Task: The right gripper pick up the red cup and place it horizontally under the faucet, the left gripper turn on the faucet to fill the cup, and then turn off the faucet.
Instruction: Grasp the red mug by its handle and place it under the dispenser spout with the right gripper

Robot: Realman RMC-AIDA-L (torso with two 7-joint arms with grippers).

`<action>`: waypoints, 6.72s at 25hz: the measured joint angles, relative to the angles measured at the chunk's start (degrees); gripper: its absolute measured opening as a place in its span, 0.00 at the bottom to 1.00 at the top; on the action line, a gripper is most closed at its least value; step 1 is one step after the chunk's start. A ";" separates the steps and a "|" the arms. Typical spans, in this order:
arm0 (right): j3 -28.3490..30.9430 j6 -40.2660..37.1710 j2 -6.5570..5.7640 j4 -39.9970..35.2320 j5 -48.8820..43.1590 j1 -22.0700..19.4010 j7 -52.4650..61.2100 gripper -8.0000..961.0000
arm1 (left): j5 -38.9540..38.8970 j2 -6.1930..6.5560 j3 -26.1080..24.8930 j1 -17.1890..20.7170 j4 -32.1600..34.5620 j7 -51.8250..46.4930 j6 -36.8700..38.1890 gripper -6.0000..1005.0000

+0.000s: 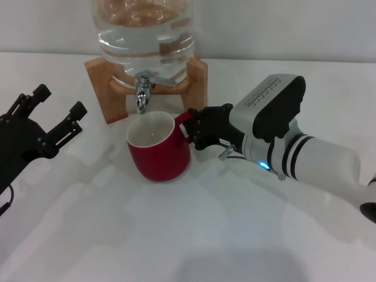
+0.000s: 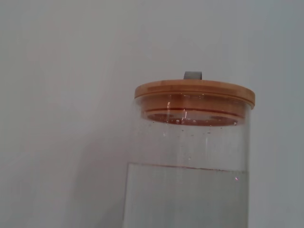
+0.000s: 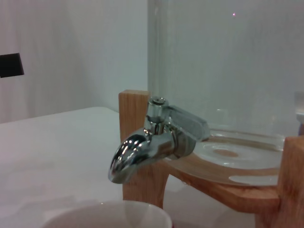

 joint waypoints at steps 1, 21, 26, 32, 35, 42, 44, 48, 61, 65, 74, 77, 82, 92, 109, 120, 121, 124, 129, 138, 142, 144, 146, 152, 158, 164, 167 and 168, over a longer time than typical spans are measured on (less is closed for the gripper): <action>0.03 0.03 0.00 0.00 0.00 0.02 0.04 0.16 | 0.00 0.00 0.00 0.00 0.00 0.00 0.00 0.88; -1.20 1.26 0.00 2.40 -0.22 2.31 1.49 0.16 | 0.72 -0.07 0.00 -0.09 0.00 0.00 0.00 0.88; -1.49 2.64 0.00 2.66 -0.32 3.45 1.50 0.16 | 0.75 -0.09 0.00 -0.19 0.00 0.00 0.00 0.88; -1.32 3.15 0.00 2.31 -0.15 3.76 1.49 0.16 | 0.79 -0.05 0.00 -0.18 0.00 0.00 0.00 0.88; -0.94 3.63 0.00 2.08 -0.13 3.78 1.49 0.16 | 0.80 -0.03 0.00 -0.18 0.00 0.00 0.00 0.88; -0.60 3.80 0.00 0.85 2.62 3.82 1.49 0.16 | 0.80 0.00 0.00 -0.06 0.00 0.00 0.00 0.88; -0.59 3.79 0.00 0.68 2.93 3.76 1.49 0.16 | 0.80 0.00 0.00 0.01 0.00 0.00 0.00 0.88; -0.55 3.62 0.00 0.55 3.36 3.35 1.49 0.16 | 0.80 -0.02 0.00 0.03 0.00 0.00 0.00 0.88; -1.78 3.18 0.00 0.57 3.02 2.94 1.22 0.15 | 0.79 -0.09 0.00 -0.02 0.00 0.00 -0.29 0.88; -2.19 3.15 0.00 0.51 2.94 3.03 1.18 0.15 | 0.79 -0.09 0.00 -0.01 0.00 0.00 -0.32 0.88; -2.66 3.19 0.00 0.51 2.88 3.35 1.14 0.15 | 0.79 -0.09 0.00 -0.17 0.00 0.00 -0.45 0.88; -2.71 3.36 0.00 0.52 2.89 3.54 1.14 0.15 | 0.79 -0.09 0.00 -0.18 0.00 0.00 -0.45 0.88; -2.79 3.63 0.00 0.63 2.87 3.74 1.13 0.16 | 0.79 -0.09 0.00 -0.18 0.00 0.00 -0.45 0.88; -3.20 3.70 0.00 0.80 2.81 3.83 1.30 0.17 | 0.79 -0.09 0.00 -0.09 0.07 0.00 -0.44 0.88; -1.49 5.88 0.00 0.86 4.07 4.20 1.51 0.21 | 0.79 -0.17 0.00 0.23 0.09 0.00 -0.38 0.88; -0.76 6.21 0.00 0.62 5.30 4.30 2.33 0.21 | 0.79 -0.12 0.00 0.24 0.09 0.00 -0.35 0.88; -0.43 6.39 0.00 0.61 5.31 4.29 2.33 0.21 | 0.79 -0.11 0.00 0.21 0.09 0.00 -0.35 0.88; 0.42 6.79 0.00 0.61 5.32 4.20 2.34 0.21 | 0.79 -0.10 0.00 0.14 0.09 0.00 -0.36 0.88; 0.57 7.17 0.00 0.78 5.32 4.25 3.05 0.21 | 0.79 -0.09 0.00 0.08 0.09 0.06 -0.39 0.88; 0.23 7.48 0.00 1.80 5.28 4.44 3.74 0.21 | 0.79 -0.08 0.00 -0.19 0.09 0.59 -0.44 0.88; 0.11 7.48 0.00 1.93 5.26 4.86 3.76 0.21 | 0.79 -0.08 0.00 -0.20 0.09 0.61 -0.44 0.88; 0.07 7.48 0.00 1.94 5.27 5.02 3.78 0.21 | 0.79 -0.08 0.00 -0.20 0.09 0.61 -0.45 0.88; 0.07 7.48 0.00 1.94 5.31 5.04 3.78 0.21 | 0.79 -0.09 0.00 -0.18 0.08 0.62 -0.44 0.88; 0.10 7.48 0.00 1.18 6.62 4.75 3.78 0.21 | 0.79 -0.09 0.00 -0.17 0.21 0.62 -0.41 0.88; 0.44 7.47 0.00 0.53 6.67 3.91 3.78 0.21 | 1.29 -0.10 0.00 -0.17 0.85 1.30 -0.41 0.88; 0.00 7.46 0.00 0.46 6.69 3.76 3.78 0.21 | 1.38 -0.17 0.00 -0.18 0.89 1.33 -0.43 0.88; -0.60 7.45 0.00 0.49 6.69 3.74 3.78 0.21 | 1.43 -0.17 0.00 -0.15 0.96 1.33 -0.44 0.88; -0.84 7.46 0.00 0.54 6.66 3.74 3.78 0.21 | 1.59 -0.18 0.00 -0.05 1.23 1.37 -0.44 0.88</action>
